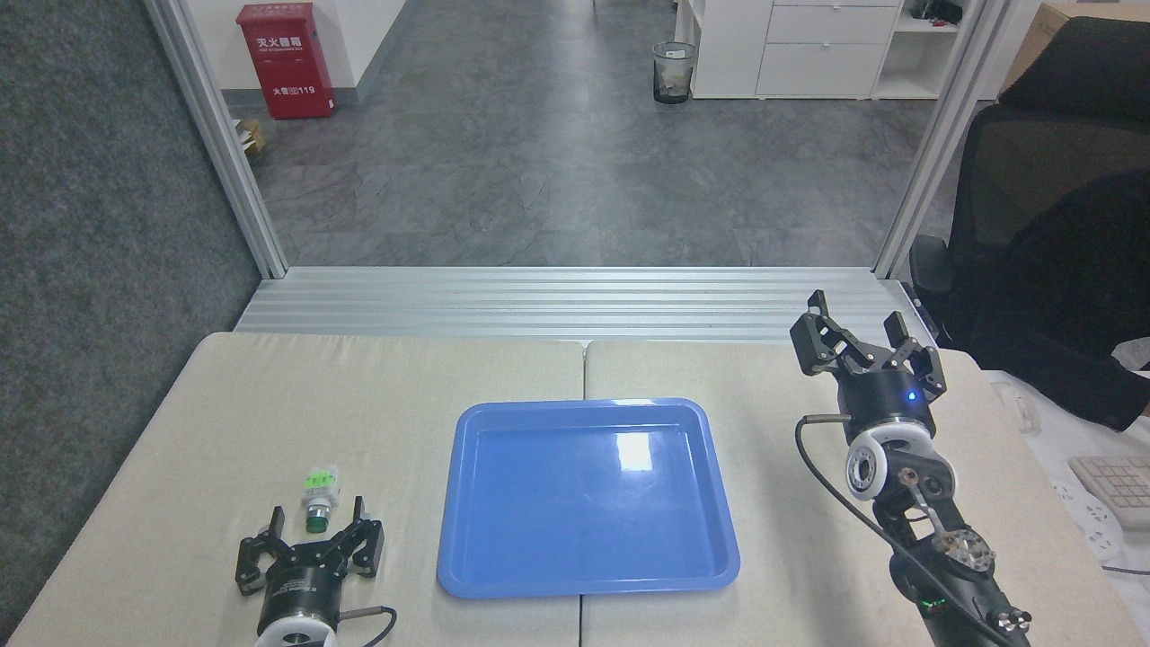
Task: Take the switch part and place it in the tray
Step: 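Lift the switch part with the left gripper and carry it over the blue tray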
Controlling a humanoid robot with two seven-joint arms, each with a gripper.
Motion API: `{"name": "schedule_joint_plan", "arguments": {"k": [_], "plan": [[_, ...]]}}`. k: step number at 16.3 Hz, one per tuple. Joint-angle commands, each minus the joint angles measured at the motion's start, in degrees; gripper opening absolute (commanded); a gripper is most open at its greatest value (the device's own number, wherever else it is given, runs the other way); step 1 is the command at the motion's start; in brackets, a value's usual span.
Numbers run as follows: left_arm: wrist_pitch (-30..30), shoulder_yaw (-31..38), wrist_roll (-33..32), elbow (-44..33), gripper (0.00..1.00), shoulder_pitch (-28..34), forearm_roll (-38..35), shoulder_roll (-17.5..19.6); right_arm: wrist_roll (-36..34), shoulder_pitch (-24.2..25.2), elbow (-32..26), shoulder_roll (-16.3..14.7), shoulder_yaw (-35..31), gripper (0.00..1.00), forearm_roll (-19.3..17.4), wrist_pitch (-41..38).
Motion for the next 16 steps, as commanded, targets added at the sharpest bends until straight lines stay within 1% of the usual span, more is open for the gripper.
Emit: {"name": "schedule_joint_plan", "arguments": {"k": [1,2,3,4,7,8,10,11,12,14,15,16], "plan": [[-0.9,1.2,-0.3,0.4,0.34,0.7,4.4,2.5,0.0,0.0,0.0,0.0,0.0,1.0,0.0,-0.1],[-1.0,1.2,-0.5,-0.1,0.18,0.9,4.3,2.5,0.0,0.0,0.0,0.0,0.0,1.0,0.0,0.0],[-1.1,1.3,-0.8,-0.4,0.04,1.0,4.4,2.5,0.0,0.0,0.0,0.0,0.0,1.0,0.0,0.0],[-1.3,1.4,-0.9,-1.1,0.01,1.0,4.4,2.5,0.0,0.0,0.0,0.0,0.0,1.0,0.0,0.0],[-1.3,1.7,-1.3,-6.9,0.0,1.2,4.5,2.5,0.0,0.0,0.0,0.0,-0.1,1.0,0.0,-0.1],[-1.1,2.3,-2.7,-11.5,0.0,1.2,5.3,2.5,0.0,0.0,0.0,0.0,0.0,1.0,0.1,0.0],[-0.8,2.0,-8.5,-27.2,0.0,3.1,7.3,1.0,0.0,0.0,0.0,0.0,0.0,1.0,0.0,0.0],[-0.9,1.0,-10.3,-31.7,0.0,3.4,7.0,-1.0,0.0,0.0,0.0,0.0,-0.1,1.0,0.0,0.0],[-0.9,-0.1,-11.1,-32.6,0.0,2.8,6.7,-3.8,0.0,0.0,0.0,0.0,-0.1,1.0,0.0,0.0],[-1.5,-2.2,-11.0,-33.6,0.0,2.6,6.6,-4.6,0.0,0.0,0.0,0.0,-0.1,1.0,0.0,0.0],[-2.0,-4.4,-10.8,-35.0,0.0,3.2,6.6,-4.7,0.0,0.0,0.0,0.0,0.0,1.0,0.1,0.0],[-2.3,-8.2,-10.6,-36.1,0.0,3.9,6.5,-5.0,0.0,0.0,0.0,0.0,-0.1,1.0,0.0,0.0]]}}
